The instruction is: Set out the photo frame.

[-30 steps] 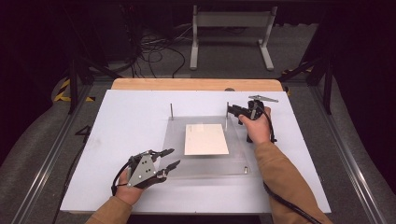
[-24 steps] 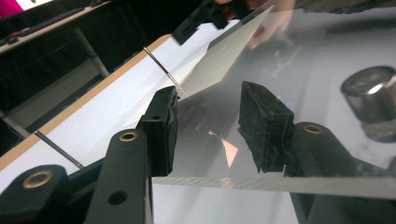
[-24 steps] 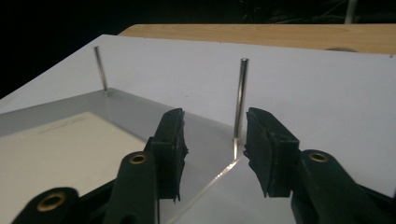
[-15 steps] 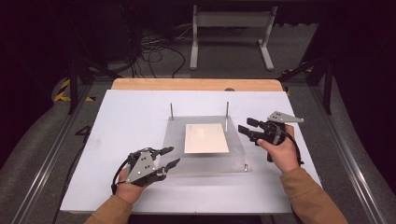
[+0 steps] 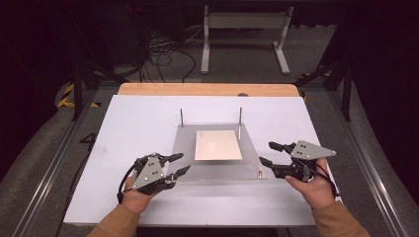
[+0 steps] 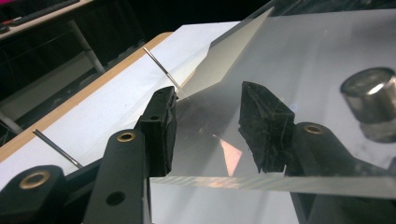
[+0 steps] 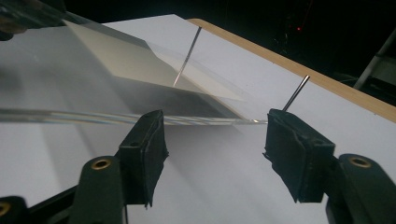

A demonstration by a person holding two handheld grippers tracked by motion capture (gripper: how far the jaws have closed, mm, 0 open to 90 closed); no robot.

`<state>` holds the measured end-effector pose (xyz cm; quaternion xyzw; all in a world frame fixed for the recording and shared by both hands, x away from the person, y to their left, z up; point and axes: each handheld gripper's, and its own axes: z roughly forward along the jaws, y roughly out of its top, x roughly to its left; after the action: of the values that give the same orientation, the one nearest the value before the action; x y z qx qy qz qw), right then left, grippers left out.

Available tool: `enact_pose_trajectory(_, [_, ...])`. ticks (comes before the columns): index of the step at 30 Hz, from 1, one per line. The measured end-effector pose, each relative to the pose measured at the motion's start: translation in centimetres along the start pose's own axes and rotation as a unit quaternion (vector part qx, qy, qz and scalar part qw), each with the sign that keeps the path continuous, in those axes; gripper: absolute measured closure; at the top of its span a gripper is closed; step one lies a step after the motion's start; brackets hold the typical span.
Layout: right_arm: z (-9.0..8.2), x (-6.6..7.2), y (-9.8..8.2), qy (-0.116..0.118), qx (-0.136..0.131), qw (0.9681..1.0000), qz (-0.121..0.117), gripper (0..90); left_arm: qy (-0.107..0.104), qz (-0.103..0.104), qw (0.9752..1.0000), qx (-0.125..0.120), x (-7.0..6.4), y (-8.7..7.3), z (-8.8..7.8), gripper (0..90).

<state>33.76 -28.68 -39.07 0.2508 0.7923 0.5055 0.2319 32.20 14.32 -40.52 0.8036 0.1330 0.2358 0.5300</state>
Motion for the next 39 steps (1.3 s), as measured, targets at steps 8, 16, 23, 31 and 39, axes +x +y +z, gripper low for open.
enact_pose_trajectory(8, [-1.3,1.8,0.0,0.018,-0.012,0.9997,-0.013,27.4,-0.003,-0.007,1.0000,0.000,0.1,0.3,0.0,55.2])
enact_pose_trajectory(16, [-0.2,3.4,0.9,0.047,-0.035,0.9967,-0.056,25.3,-0.007,-0.010,0.9999,0.000,0.2,0.6,0.1,55.2])
enact_pose_trajectory(23, [1.5,3.8,1.3,0.058,-0.053,0.9933,-0.084,28.9,-0.010,-0.013,0.9999,-0.004,0.3,0.7,0.1,55.2])
enact_pose_trajectory(31, [2.4,3.7,1.5,0.074,-0.077,0.9887,-0.106,53.0,-0.010,-0.014,0.9998,-0.006,0.2,0.7,0.2,55.2])
enact_pose_trajectory(39, [2.5,3.6,1.4,0.080,-0.066,0.9890,-0.106,57.4,-0.010,-0.011,0.9999,-0.005,0.2,0.7,0.2,55.0])
